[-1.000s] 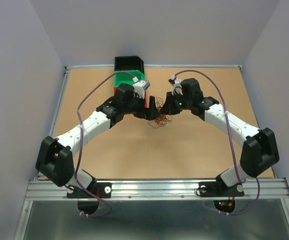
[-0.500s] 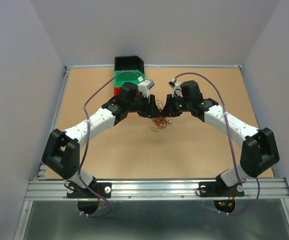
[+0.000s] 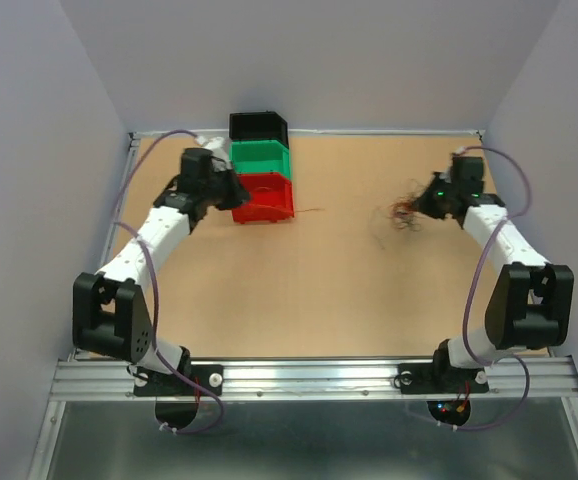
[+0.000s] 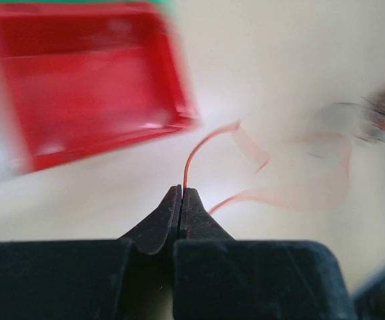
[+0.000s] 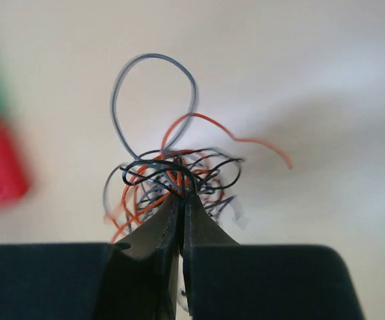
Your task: Untangle the cables
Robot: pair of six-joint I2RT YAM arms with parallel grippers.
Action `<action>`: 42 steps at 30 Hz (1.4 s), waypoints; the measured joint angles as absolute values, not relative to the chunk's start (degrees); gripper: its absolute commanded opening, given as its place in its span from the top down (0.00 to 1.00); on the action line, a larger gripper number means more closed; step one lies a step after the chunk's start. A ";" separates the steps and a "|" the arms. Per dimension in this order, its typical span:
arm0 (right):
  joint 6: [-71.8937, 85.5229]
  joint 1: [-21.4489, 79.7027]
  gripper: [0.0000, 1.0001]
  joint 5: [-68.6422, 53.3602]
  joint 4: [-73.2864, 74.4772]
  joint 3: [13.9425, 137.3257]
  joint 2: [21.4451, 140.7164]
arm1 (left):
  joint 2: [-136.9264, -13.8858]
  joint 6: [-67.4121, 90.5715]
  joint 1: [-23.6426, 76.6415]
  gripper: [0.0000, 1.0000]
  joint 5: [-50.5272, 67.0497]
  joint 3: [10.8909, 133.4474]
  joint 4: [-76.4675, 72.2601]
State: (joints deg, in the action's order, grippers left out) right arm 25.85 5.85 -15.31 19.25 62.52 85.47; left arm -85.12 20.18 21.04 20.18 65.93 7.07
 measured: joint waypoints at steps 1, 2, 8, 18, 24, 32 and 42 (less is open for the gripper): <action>26.74 -0.32 0.98 -12.38 20.51 62.48 85.54 | -83.70 20.14 16.60 1.00 18.57 65.25 8.32; 27.57 -3.66 0.98 -8.60 21.10 62.41 85.60 | -82.76 20.18 13.87 1.00 16.05 65.14 9.98; 31.29 -8.67 0.99 -2.35 25.41 60.20 84.44 | -72.79 23.03 8.82 1.00 10.92 60.10 11.55; 27.00 -4.38 0.92 -13.50 24.32 60.20 83.70 | -71.96 24.53 14.66 1.00 14.83 60.20 10.15; 26.04 -2.15 0.20 -18.44 22.79 61.54 84.82 | -75.61 23.97 19.75 1.00 14.81 67.83 9.67; 25.21 -1.72 0.16 -20.64 21.87 62.43 85.84 | -83.48 21.61 21.26 1.00 13.39 74.87 10.44; 25.23 -1.34 0.17 -21.50 21.85 62.43 85.82 | -94.78 13.28 20.88 1.00 7.70 86.87 12.99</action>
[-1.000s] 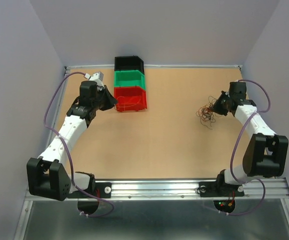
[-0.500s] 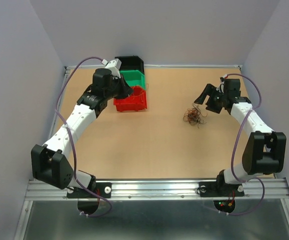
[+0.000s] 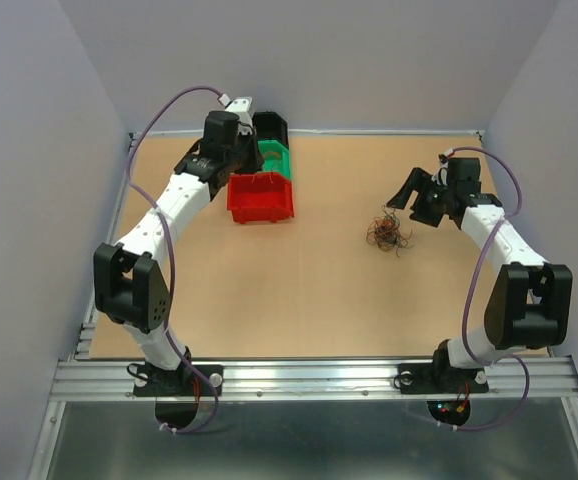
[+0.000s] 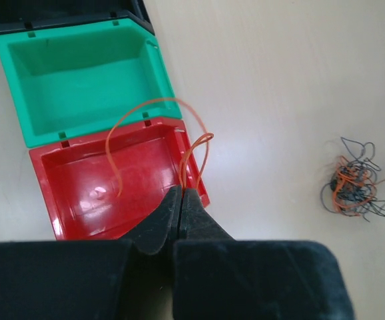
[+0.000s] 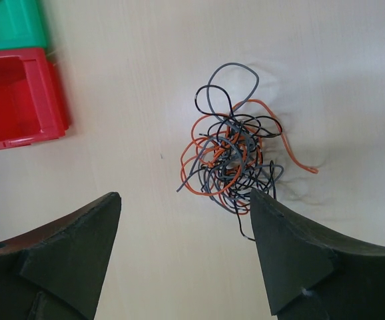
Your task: Untangle the cables
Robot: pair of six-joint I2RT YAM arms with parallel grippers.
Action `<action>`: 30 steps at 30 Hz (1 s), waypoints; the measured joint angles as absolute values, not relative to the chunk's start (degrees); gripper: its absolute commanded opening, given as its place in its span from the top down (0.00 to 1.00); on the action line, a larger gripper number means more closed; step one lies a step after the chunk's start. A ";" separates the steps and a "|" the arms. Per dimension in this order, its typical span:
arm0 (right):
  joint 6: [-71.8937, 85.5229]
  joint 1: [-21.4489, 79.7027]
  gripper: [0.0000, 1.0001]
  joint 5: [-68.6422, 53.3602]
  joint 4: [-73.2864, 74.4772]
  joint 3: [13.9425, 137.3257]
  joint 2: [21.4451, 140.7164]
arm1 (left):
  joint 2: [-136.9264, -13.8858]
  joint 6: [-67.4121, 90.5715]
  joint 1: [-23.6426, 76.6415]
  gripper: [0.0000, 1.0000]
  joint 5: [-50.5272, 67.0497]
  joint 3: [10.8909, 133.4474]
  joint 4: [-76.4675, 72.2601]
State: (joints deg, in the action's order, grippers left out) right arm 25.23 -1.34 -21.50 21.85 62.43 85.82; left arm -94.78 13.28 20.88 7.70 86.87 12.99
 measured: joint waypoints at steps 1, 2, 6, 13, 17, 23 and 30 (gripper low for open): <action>25.23 -1.34 0.17 -21.50 21.85 62.43 85.82 | -95.68 12.56 20.88 1.00 7.16 87.44 13.26; 25.23 -1.34 0.18 -21.50 21.85 62.41 85.80 | -96.16 12.10 20.88 1.00 6.79 87.53 13.34; 25.23 -1.34 0.18 -21.47 21.85 62.39 85.56 | -97.32 10.48 20.88 1.00 5.61 86.70 14.39; 25.23 -0.71 0.19 -21.45 21.82 62.39 85.52 | -97.41 9.23 20.86 1.00 4.25 81.87 14.44; 25.23 -0.60 0.19 -21.37 21.82 62.39 85.69 | -99.20 8.80 20.78 0.97 2.98 81.14 14.44; 24.84 1.17 0.21 -16.97 22.55 62.39 88.77 | -103.72 8.64 20.78 0.33 -2.35 82.91 17.67; 23.66 2.26 0.37 -12.19 24.10 62.43 94.15 | -101.23 8.03 20.78 0.23 -3.73 83.40 18.52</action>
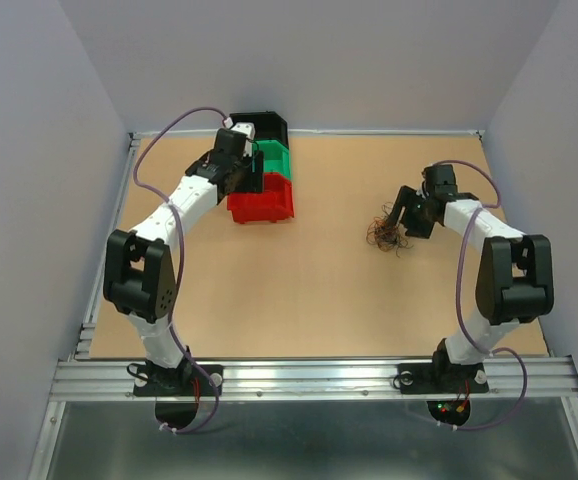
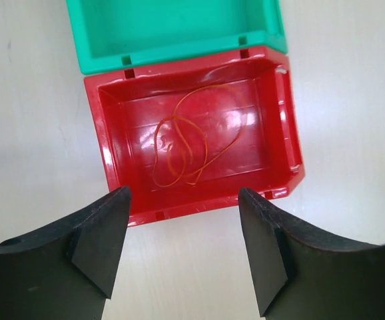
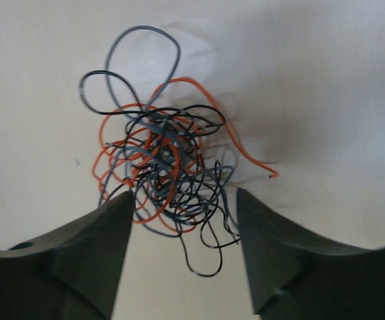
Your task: Untangle the cables
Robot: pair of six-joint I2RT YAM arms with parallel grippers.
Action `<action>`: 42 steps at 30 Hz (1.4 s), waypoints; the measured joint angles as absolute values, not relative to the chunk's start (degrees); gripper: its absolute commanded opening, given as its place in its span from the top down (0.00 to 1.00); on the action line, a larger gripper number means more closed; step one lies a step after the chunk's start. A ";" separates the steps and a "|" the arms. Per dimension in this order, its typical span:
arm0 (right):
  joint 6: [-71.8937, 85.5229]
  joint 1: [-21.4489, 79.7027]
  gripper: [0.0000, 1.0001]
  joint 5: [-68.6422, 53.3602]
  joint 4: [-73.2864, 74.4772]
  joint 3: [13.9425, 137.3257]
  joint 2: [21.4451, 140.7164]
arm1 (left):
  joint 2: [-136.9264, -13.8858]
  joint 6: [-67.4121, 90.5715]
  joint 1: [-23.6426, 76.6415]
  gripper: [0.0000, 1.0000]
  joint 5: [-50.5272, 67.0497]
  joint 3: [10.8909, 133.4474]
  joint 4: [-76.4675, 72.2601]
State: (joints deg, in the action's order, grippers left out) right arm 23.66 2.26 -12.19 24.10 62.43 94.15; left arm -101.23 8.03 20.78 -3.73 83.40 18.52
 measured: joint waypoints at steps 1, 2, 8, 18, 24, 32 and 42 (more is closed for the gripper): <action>23.35 2.37 0.45 -11.57 24.18 62.43 95.24 | -100.22 8.12 20.84 0.23 -3.62 83.40 18.52; 23.05 2.50 0.57 -11.11 24.32 62.43 96.27 | -98.89 8.23 20.99 0.23 -3.22 83.40 18.48; 20.93 4.89 0.99 -12.29 25.34 63.46 102.08 | -92.84 9.34 24.77 0.23 1.67 83.00 16.32; 16.05 16.38 0.99 -23.66 24.05 67.79 100.14 | -96.64 13.96 35.00 0.26 14.96 80.93 10.09; 15.64 17.23 0.99 -26.59 23.62 68.29 96.55 | -100.03 15.55 35.20 0.28 20.40 80.93 8.97; 16.23 17.23 0.99 -26.96 23.46 69.32 96.40 | -100.88 15.97 37.01 0.39 26.02 81.17 7.42; 16.95 17.23 1.00 -26.09 23.49 70.39 96.40 | -103.94 15.53 39.05 0.57 28.32 83.02 7.97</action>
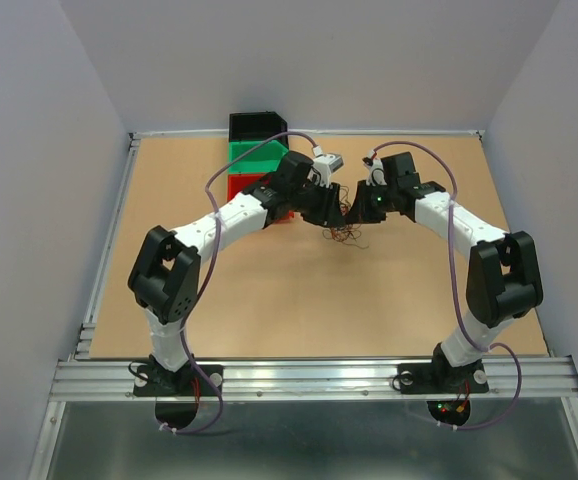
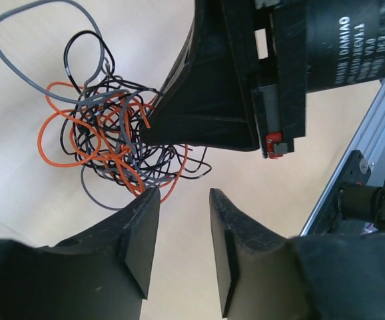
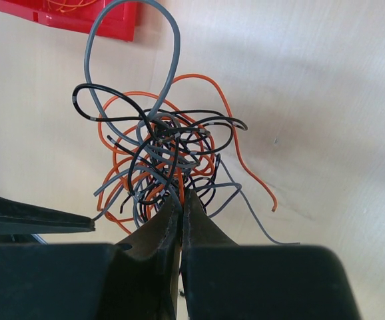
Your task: Untangle the cables
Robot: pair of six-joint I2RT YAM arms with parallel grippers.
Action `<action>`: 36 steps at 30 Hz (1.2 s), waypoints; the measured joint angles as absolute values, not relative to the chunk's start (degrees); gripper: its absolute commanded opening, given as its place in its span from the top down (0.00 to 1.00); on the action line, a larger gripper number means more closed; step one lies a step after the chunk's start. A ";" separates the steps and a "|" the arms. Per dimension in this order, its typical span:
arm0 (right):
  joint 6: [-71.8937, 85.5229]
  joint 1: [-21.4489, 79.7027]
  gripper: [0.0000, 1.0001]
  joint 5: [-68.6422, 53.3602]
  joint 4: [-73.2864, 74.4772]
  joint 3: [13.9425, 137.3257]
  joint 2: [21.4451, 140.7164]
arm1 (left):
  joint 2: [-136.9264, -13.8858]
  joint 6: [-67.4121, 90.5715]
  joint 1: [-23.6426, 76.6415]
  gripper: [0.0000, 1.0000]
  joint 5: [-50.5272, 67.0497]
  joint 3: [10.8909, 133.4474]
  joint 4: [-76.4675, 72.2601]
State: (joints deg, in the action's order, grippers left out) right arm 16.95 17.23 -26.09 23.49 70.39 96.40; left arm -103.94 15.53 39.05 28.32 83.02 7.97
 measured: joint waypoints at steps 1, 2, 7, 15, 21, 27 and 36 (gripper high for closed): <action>17.08 17.23 0.99 -26.04 23.44 70.48 96.40 | -104.20 15.53 39.05 0.58 28.16 83.07 8.12; 17.17 17.23 0.99 -26.02 23.44 70.48 96.40 | -104.49 15.55 39.05 0.61 27.94 83.07 8.27; 17.56 17.23 1.00 -25.96 23.49 70.48 96.40 | -106.00 15.66 39.05 0.62 25.82 83.07 9.30; 17.72 17.23 0.99 -25.93 23.49 70.48 96.40 | -106.10 17.02 39.00 0.34 20.14 82.96 9.69; 17.74 17.23 0.99 -25.96 23.49 70.48 96.40 | -106.10 17.52 39.00 0.54 20.03 82.96 9.23; 17.72 17.23 0.99 -25.96 23.46 70.48 96.38 | -106.59 17.82 39.00 0.95 21.02 83.35 9.21; 18.81 17.23 1.00 -23.53 23.00 69.69 95.53 | -107.39 17.34 36.91 1.00 18.46 83.72 9.87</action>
